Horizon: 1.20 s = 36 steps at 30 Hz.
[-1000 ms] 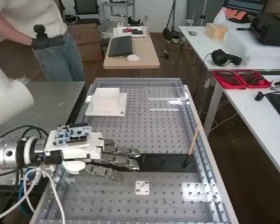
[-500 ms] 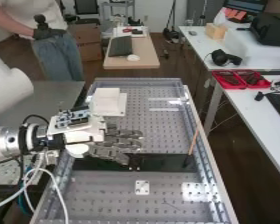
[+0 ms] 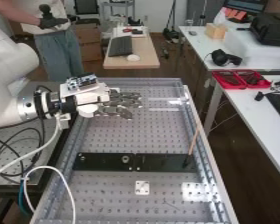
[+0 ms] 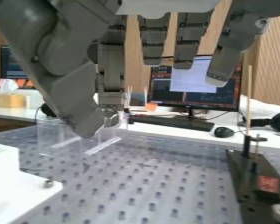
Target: Grab the larger nut and place it in the white container
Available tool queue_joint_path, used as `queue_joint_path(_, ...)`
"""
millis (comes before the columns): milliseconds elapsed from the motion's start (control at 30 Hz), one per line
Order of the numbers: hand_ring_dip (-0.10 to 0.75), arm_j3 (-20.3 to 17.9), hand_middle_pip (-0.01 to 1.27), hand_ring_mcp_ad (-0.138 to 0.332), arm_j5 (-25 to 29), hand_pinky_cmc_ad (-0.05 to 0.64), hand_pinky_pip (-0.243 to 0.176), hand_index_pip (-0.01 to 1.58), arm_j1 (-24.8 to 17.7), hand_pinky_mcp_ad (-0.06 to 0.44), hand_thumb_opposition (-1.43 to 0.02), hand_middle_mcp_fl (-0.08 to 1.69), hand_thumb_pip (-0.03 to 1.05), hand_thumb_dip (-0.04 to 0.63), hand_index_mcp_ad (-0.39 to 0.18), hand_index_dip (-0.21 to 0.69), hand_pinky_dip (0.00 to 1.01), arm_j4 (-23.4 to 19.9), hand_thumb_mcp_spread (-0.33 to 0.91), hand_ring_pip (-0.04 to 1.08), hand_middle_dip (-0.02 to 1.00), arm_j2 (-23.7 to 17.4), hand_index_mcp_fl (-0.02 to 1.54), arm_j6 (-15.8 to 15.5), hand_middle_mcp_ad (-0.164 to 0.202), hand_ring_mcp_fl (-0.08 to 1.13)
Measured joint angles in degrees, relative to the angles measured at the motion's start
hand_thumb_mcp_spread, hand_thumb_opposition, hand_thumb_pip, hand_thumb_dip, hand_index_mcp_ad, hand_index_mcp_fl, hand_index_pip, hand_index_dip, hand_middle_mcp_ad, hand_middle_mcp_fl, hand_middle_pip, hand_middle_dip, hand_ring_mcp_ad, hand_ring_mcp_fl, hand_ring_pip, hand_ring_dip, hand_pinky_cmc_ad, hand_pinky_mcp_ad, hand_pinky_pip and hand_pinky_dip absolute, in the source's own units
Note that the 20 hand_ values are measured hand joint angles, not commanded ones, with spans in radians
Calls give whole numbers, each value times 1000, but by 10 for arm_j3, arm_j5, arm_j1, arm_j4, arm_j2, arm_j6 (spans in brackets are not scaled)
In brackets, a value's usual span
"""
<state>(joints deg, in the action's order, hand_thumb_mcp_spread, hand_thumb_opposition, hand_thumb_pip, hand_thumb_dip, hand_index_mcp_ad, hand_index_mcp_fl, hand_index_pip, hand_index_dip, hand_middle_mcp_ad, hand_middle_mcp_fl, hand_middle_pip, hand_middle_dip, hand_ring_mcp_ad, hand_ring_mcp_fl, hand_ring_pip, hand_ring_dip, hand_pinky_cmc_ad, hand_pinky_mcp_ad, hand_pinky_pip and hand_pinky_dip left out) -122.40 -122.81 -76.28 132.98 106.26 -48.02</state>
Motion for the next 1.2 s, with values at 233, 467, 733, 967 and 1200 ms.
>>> queue_joint_path(233, 44, -29, 120, 115, 52, 304, -110, 1518, -82, 264, -850, 7, 826, 175, -159, -87, 754, 0, 339, 250, 120, -28, 262, 16, 70, 0)
queue_joint_path(467, 44, -52, 120, 113, 118, 305, -106, 1520, -167, 262, -850, 7, 826, 175, -157, -87, 737, -3, 339, 250, 120, -47, 262, 29, 68, 2)
queue_joint_path(733, 44, -68, 120, 113, 193, 305, -110, 1518, -248, 260, -850, 7, 826, 175, -157, -87, 721, -5, 339, 227, 119, -58, 271, 40, 70, 2)
queue_joint_path(967, 44, -80, 120, 112, 258, 305, -106, 1518, -286, 265, -850, 3, 826, 175, -157, -87, 721, -7, 339, 227, 119, -59, 271, 46, 70, 0)
queue_joint_path(1200, 44, -101, 120, 112, 304, 305, -110, 1518, -300, 265, -860, 3, 826, 175, -157, -89, 721, 2, 340, 227, 126, -77, 271, 48, 73, 0)
